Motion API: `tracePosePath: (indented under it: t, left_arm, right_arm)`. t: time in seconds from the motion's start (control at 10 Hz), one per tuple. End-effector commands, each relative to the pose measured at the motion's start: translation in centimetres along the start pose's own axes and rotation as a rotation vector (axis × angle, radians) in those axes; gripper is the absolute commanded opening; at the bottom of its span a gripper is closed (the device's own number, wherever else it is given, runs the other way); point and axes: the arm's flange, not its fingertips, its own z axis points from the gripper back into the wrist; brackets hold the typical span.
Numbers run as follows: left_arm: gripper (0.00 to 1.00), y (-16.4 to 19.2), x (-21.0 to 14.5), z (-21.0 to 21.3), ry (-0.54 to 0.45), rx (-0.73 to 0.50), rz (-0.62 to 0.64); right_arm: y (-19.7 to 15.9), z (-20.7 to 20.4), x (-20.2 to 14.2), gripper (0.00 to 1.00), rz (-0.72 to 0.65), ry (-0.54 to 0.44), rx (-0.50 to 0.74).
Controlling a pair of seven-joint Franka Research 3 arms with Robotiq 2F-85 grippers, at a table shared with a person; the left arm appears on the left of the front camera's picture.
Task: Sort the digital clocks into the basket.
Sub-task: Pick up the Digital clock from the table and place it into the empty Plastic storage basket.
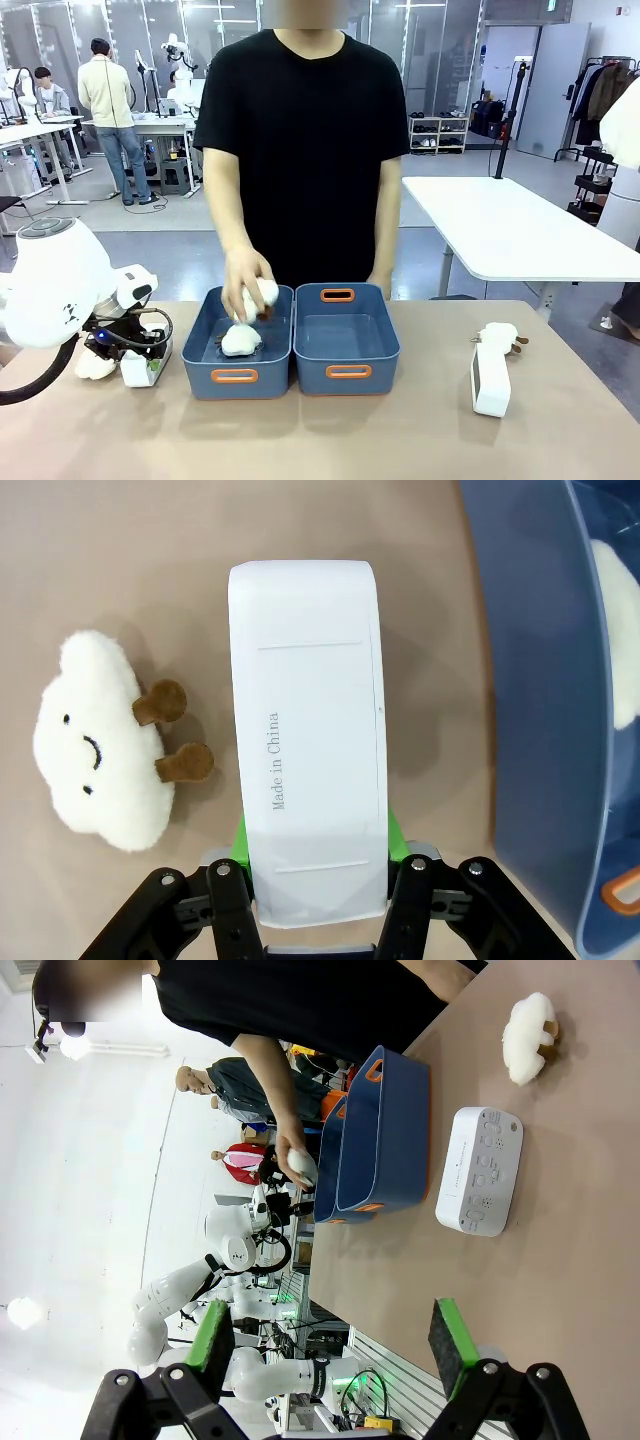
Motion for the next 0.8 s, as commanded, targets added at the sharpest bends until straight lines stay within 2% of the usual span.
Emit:
tracePosePath:
  t: [0.0,0.5,0.6,0.7]
  left_arm:
    - [0.01,0.00,0.01,0.00,-0.001,0.000,-0.004]
    - [0.01,0.00,0.01,0.00,-0.001,0.000,-0.004]
    - [0.51,0.00,0.00,0.00,0.000,0.000,0.000]
    - [0.51,0.37,0.17,0.57,0.006,-0.009,-0.006]
  right_arm:
    - [0.20,0.03,0.01,1.00,0.003,0.000,0.005]
    - [0.20,0.03,0.01,1.00,0.003,0.000,0.005]
    - [0.20,0.03,0.01,1.00,0.003,0.000,0.005]
    - [0.20,0.03,0.01,1.00,0.003,0.000,0.005]
